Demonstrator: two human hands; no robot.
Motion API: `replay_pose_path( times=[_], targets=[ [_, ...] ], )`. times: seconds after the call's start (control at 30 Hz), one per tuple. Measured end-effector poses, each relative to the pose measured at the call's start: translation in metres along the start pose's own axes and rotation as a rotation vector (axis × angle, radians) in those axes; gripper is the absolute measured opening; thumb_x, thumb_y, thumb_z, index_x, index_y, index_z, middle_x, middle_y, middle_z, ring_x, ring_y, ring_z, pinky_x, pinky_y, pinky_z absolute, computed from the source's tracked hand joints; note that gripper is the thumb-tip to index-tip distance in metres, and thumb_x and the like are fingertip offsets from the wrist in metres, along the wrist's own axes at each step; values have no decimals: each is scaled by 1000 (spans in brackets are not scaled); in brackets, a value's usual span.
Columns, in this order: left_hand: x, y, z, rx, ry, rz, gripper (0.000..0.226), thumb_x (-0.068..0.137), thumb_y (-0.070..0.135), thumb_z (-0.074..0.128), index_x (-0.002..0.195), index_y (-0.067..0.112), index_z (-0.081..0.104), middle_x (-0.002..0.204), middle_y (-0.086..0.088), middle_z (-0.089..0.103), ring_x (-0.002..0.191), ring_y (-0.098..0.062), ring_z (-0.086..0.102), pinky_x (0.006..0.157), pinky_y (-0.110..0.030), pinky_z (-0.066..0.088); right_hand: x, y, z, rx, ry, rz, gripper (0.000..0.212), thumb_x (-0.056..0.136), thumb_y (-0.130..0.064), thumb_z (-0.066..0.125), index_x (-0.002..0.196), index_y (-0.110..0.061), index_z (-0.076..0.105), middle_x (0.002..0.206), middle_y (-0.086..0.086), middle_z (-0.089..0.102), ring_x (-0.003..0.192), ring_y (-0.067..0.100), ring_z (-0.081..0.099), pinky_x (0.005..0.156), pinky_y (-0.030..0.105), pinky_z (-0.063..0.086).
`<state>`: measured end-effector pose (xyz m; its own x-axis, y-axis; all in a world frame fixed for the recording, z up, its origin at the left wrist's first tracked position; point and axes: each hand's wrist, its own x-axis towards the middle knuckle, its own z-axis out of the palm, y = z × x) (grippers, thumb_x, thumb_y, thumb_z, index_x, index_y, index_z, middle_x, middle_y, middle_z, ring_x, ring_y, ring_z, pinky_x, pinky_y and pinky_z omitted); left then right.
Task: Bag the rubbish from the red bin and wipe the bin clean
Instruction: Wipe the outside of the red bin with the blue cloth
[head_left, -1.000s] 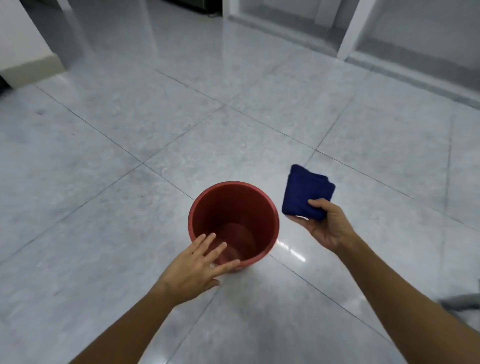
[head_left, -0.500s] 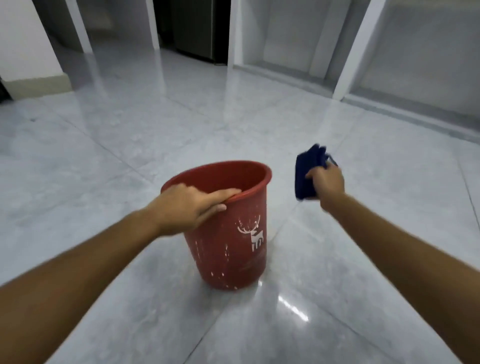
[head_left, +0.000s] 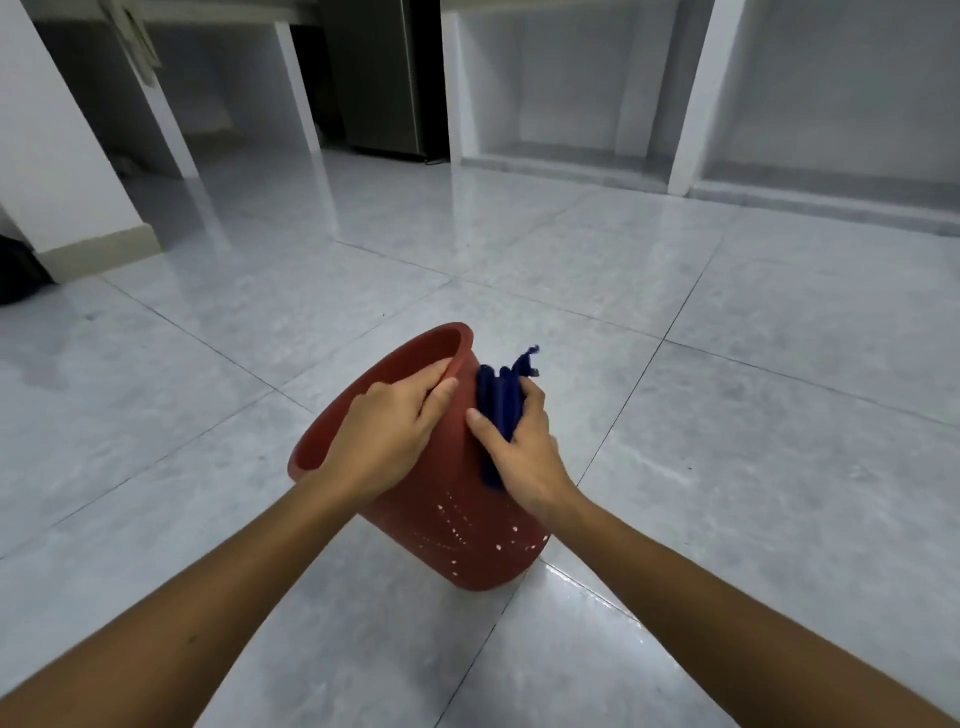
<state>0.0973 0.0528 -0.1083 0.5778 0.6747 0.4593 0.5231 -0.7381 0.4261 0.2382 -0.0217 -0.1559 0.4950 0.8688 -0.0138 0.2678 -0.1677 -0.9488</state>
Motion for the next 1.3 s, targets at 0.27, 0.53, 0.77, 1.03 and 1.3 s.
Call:
replay_pose_path(
  times=[0.27,0.53,0.77,1.03,1.3],
  targets=[
    [-21,-6,-20,159,-18,242,40,97,29,38,136,27,39,119,8,64,74,-16,68,64,-32,59,16,40,-7,-7,116,351,50,96,-52,37,144,-40,35,135,8,55,125,36,49,108,51,37],
    [-14,1,-13,66,85,217,43,92,4,55,134,9,51,110,-5,69,86,-17,67,80,-14,51,28,-33,5,-118,27,-125,49,90,-54,40,139,-46,40,137,0,54,124,32,47,104,51,40],
    [-17,3,-18,63,93,98,45,92,3,52,136,14,49,130,-1,60,112,-11,60,94,-2,30,21,6,-20,-246,82,333,41,90,-48,39,125,-36,57,117,3,66,119,35,53,103,49,40],
    [-23,22,-10,-96,-187,167,56,99,12,38,150,22,18,153,17,18,133,15,15,104,3,10,16,-19,-20,-165,-10,-89,51,83,-56,40,128,-38,53,121,3,62,116,33,54,99,51,43],
    [15,28,-6,-96,-213,-74,50,100,14,37,148,19,26,148,-6,41,132,-21,42,105,-25,32,8,34,-49,-378,116,347,41,91,-43,37,126,-31,54,121,9,64,117,39,53,102,49,41]
  ],
)
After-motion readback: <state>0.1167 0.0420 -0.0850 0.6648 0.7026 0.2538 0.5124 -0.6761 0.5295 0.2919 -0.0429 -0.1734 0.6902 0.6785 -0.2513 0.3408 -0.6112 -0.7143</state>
